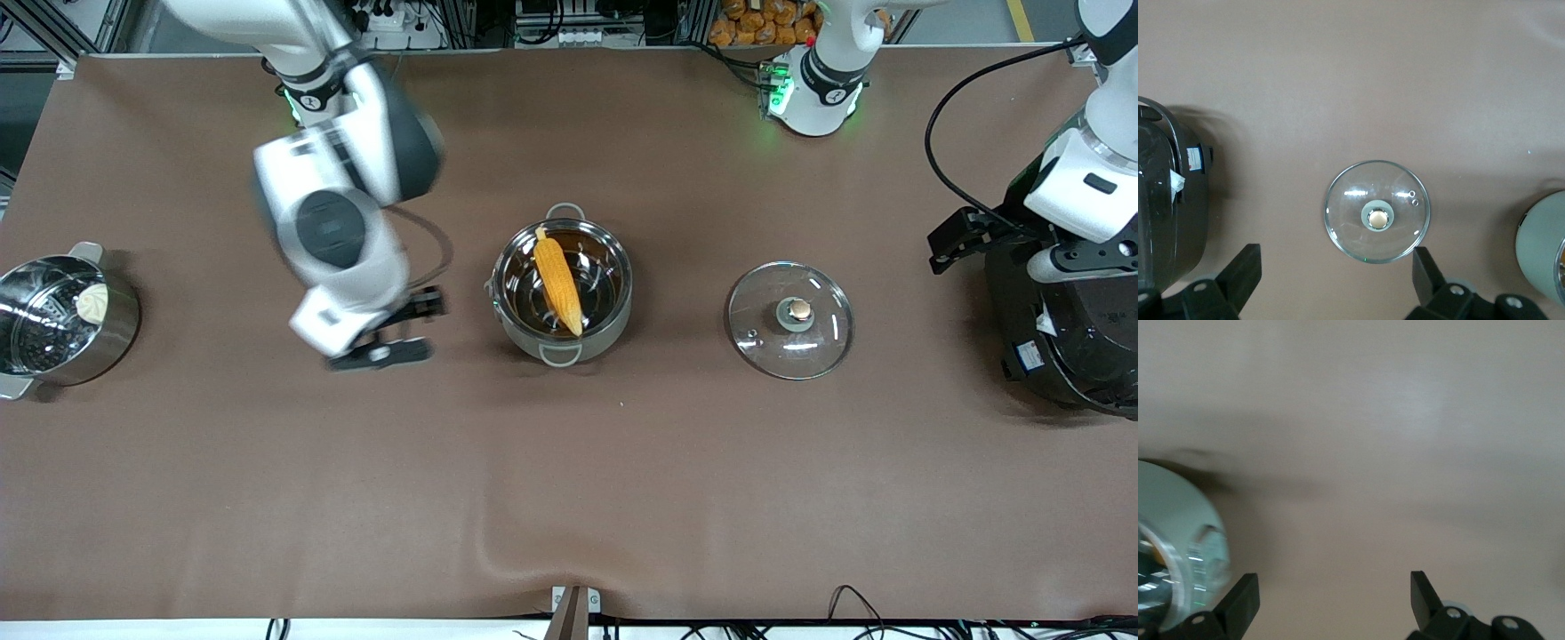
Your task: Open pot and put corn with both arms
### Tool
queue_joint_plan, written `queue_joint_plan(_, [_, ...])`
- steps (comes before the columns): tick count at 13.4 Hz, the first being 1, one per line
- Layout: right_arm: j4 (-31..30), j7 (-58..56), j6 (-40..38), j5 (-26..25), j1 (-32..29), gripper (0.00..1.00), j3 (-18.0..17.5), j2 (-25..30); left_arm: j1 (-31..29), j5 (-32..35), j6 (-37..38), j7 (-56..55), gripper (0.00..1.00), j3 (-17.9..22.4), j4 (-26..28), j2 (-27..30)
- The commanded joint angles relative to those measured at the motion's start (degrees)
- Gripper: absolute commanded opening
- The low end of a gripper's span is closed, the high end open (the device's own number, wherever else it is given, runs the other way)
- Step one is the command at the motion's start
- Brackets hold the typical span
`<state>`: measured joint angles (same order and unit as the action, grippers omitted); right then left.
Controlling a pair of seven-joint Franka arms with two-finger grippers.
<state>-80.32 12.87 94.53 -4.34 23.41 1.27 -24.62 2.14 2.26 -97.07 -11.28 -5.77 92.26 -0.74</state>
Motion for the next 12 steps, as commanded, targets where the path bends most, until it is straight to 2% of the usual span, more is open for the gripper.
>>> queue_joint_plan(1, [-1.9, -6.9, -4.2, 1.0, -5.6, 1.0, -1.2, 5.6, 0.1, 0.0, 1.5, 1.9, 1.0, 0.1, -0.6, 0.5])
queue_joint_plan(6, [-5.4, -17.8, -6.8, 1.0, -17.0, 1.0, -1.5, 15.0, 0.2, -1.6, 4.4, 5.3, 1.0, 0.0, -0.9, 0.5])
queue_joint_plan(10, [-10.3, -17.8, -6.8, 1.0, -19.5, 1.0, -1.5, 23.9, 0.3, -1.6, 5.8, 5.0, 1.0, -0.1, -1.1, 0.6])
queue_joint_plan(12, [-10.6, -17.2, -7.3, 1.7, -21.6, 1.0, -2.5, 26.1, 0.3, -1.6, 6.5, 4.9, 1.0, -0.1, -2.1, 0.1])
